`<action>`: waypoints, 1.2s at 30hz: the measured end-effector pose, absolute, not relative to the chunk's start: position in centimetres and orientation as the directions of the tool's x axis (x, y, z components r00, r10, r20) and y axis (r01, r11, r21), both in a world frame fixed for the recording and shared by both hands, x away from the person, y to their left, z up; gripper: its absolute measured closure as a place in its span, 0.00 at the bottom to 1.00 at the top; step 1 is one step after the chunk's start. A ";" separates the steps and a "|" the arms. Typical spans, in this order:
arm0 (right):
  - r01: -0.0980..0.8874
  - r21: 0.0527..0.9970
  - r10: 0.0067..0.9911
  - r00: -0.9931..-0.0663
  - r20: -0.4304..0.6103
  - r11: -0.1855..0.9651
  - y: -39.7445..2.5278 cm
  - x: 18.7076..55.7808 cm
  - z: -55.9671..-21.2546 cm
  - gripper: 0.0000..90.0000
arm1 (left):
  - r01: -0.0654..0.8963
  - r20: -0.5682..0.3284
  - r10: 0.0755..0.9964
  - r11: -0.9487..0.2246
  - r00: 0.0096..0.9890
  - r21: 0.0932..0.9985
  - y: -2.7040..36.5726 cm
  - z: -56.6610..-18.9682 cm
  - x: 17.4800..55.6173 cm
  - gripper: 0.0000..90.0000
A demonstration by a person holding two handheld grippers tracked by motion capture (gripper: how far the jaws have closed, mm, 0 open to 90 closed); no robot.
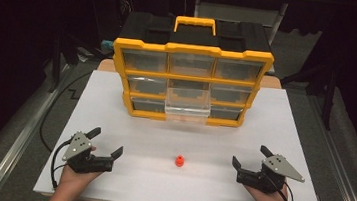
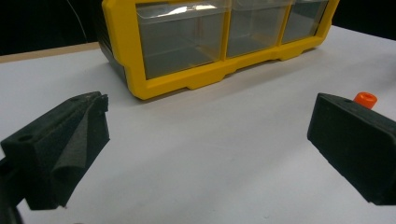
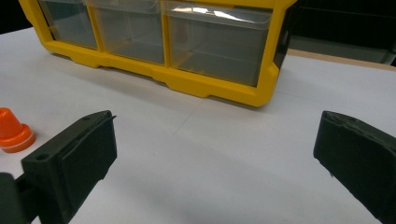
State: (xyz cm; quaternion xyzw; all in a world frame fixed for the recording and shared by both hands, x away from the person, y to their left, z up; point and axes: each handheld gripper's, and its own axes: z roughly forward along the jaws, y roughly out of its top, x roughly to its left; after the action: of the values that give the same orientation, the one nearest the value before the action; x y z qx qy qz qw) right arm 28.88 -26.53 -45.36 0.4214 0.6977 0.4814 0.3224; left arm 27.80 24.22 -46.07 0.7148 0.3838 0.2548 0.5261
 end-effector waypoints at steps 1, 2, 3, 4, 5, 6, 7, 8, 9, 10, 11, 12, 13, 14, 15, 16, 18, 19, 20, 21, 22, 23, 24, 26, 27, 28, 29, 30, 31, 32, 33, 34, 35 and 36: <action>0.278 0.943 0.898 -0.437 -0.044 0.181 -26.5 28.9 -45.4 0.00 | 0.281 -0.040 0.817 -0.152 0.576 0.948 24.2 -46.1 27.8 0.00; 0.274 0.945 0.897 -0.439 -0.044 0.181 -26.5 28.9 -45.3 0.00 | 0.275 -0.037 0.815 -0.152 0.578 0.950 24.2 -46.1 27.8 0.00; 0.274 0.945 0.897 -0.439 -0.044 0.181 -26.5 28.9 -45.3 0.00 | 0.275 -0.037 0.815 -0.152 0.578 0.950 24.2 -46.1 27.8 0.00; 0.282 0.943 0.897 -0.440 -0.036 0.176 -26.5 28.9 -45.4 0.00 | 0.267 -0.028 0.819 -0.154 0.573 0.951 24.1 -46.1 27.8 0.00; 0.281 0.943 0.896 -0.442 -0.038 0.178 -26.5 28.9 -45.4 0.00 | 0.267 -0.028 0.819 -0.154 0.573 0.951 24.1 -46.1 27.8 0.00; 0.281 0.943 0.896 -0.442 -0.038 0.178 -26.5 28.9 -45.4 0.00 | 0.275 -0.034 0.817 -0.155 0.575 0.949 24.1 -46.1 27.8 0.00; 0.280 0.943 0.896 -0.443 -0.041 0.182 -26.5 28.9 -45.4 0.00 | 0.283 -0.039 0.816 -0.155 0.577 0.947 24.1 -46.2 27.9 0.00; 0.277 0.943 0.898 -0.438 -0.046 0.183 -26.5 28.9 -45.3 0.00 | 0.285 -0.032 0.815 -0.166 0.578 0.944 24.1 -46.2 27.9 0.00; 0.277 0.943 0.898 -0.438 -0.046 0.183 -26.5 28.9 -45.3 0.00 | 0.285 -0.032 0.815 -0.166 0.578 0.944 24.1 -46.2 27.9 0.00; 0.272 0.944 0.898 -0.438 -0.050 0.185 -26.4 28.9 -45.3 0.00 | 0.280 -0.027 0.818 -0.165 0.575 0.946 24.1 -46.2 27.8 0.00; 0.272 0.944 0.898 -0.438 -0.050 0.185 -26.4 28.9 -45.3 0.00 | 0.280 -0.027 0.818 -0.165 0.575 0.946 24.1 -46.2 27.8 0.00; 0.268 0.945 0.898 -0.437 -0.056 0.189 -26.4 29.0 -45.2 0.00 | 0.271 -0.027 0.820 -0.158 0.572 0.950 24.1 -46.2 27.8 0.00; 0.269 0.944 0.898 -0.436 -0.059 0.192 -26.4 29.0 -45.2 0.00 | 0.271 -0.027 0.820 -0.158 0.572 0.950 24.1 -46.2 27.8 0.00; 0.269 0.944 0.898 -0.436 -0.059 0.192 -26.4 29.0 -45.2 0.00 | 0.268 -0.027 0.820 -0.156 0.572 0.951 24.1 -46.2 27.7 0.00; 0.271 0.944 0.898 -0.437 -0.054 0.189 -26.3 29.0 -45.2 0.00 | 0.267 -0.028 0.819 -0.155 0.573 0.951 24.2 -46.2 27.7 0.00; 0.273 0.943 0.898 -0.436 -0.055 0.191 -26.3 29.0 -45.2 0.00 | 0.267 -0.029 0.820 -0.153 0.571 0.951 24.2 -46.2 27.7 0.00; 0.274 0.941 0.896 -0.440 -0.059 0.196 -26.2 29.1 -45.2 0.00 | 0.269 -0.034 0.821 -0.147 0.570 0.952 24.2 -46.1 27.7 0.00; 0.274 0.941 0.896 -0.440 -0.059 0.196 -26.2 29.1 -45.2 0.00 | 0.269 -0.034 0.821 -0.147 0.570 0.952 24.2 -46.1 27.7 0.00; 0.282 0.937 0.896 -0.440 -0.064 0.206 -26.1 29.1 -45.2 0.00 | 0.268 -0.034 0.821 -0.147 0.570 0.952 24.2 -46.1 27.7 0.00; 0.282 0.937 0.896 -0.440 -0.064 0.206 -26.1 29.1 -45.2 0.00 | 0.268 -0.033 0.821 -0.148 0.570 0.952 24.2 -46.2 27.7 0.00; 0.280 0.937 0.896 -0.440 -0.068 0.209 -26.1 29.1 -45.2 0.00 | 0.269 -0.033 0.820 -0.148 0.571 0.952 24.2 -46.2 27.7 0.00; 0.284 0.935 0.895 -0.440 -0.071 0.213 -26.1 29.1 -45.1 0.00 | 0.269 -0.033 0.820 -0.149 0.572 0.951 24.2 -46.2 27.7 0.00; 0.289 0.933 0.895 -0.441 -0.070 0.215 -26.0 29.0 -45.1 0.00 | 0.268 -0.032 0.819 -0.149 0.572 0.952 24.1 -46.2 27.7 0.00; 0.298 0.927 0.894 -0.442 -0.076 0.226 -26.0 29.0 -45.0 0.00 | 0.265 -0.022 0.820 -0.160 0.572 0.951 24.0 -46.2 27.7 0.00; 0.301 0.925 0.891 -0.447 -0.077 0.231 -26.0 29.1 -45.0 0.00 | 0.266 -0.018 0.820 -0.165 0.572 0.950 24.0 -46.2 27.7 0.00; 0.306 0.923 0.890 -0.450 -0.076 0.234 -25.9 29.1 -45.0 0.00 | 0.263 -0.014 0.821 -0.167 0.571 0.950 24.0 -46.2 27.6 0.00; 0.313 0.919 0.888 -0.453 -0.079 0.241 -25.9 29.1 -45.0 0.00 | 0.263 -0.014 0.821 -0.167 0.571 0.950 24.0 -46.2 27.6 0.00; 0.316 0.917 0.887 -0.455 -0.079 0.244 -25.8 29.1 -45.0 0.00 | 0.258 -0.008 0.822 -0.169 0.570 0.951 24.0 -46.2 27.6 0.00; 0.321 0.914 0.886 -0.457 -0.082 0.250 -25.7 29.1 -44.9 0.00 | 0.257 -0.007 0.823 -0.169 0.569 0.952 24.0 -46.2 27.6 0.00; 0.329 0.909 0.885 -0.457 -0.083 0.256 -25.6 29.1 -44.9 0.00 | 0.257 -0.007 0.823 -0.169 0.569 0.952 24.0 -46.2 27.6 0.00; 0.329 0.909 0.885 -0.457 -0.083 0.256 -25.6 29.1 -44.9 0.00 | 0.257 -0.008 0.823 -0.168 0.568 0.952 24.0 -46.2 27.7 0.00; 0.339 0.901 0.881 -0.465 -0.091 0.272 -25.4 29.1 -45.0 0.00 | 0.258 -0.009 0.824 -0.167 0.567 0.952 24.0 -46.2 27.7 0.00; 0.339 0.901 0.881 -0.465 -0.091 0.272 -25.4 29.1 -45.0 0.00 | 0.258 -0.009 0.824 -0.167 0.567 0.952 24.0 -46.2 27.7 0.00; 0.342 0.894 0.874 -0.475 -0.100 0.288 -25.3 29.2 -45.0 0.00 | 0.257 -0.009 0.822 -0.167 0.569 0.952 24.0 -46.2 27.6 0.00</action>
State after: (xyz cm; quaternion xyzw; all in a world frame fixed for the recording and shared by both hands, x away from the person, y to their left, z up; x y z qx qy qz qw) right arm 29.17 -25.31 -44.99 0.4101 0.7415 0.4334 0.3069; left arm 27.62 23.99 -46.17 0.7143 0.3776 0.2702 0.5236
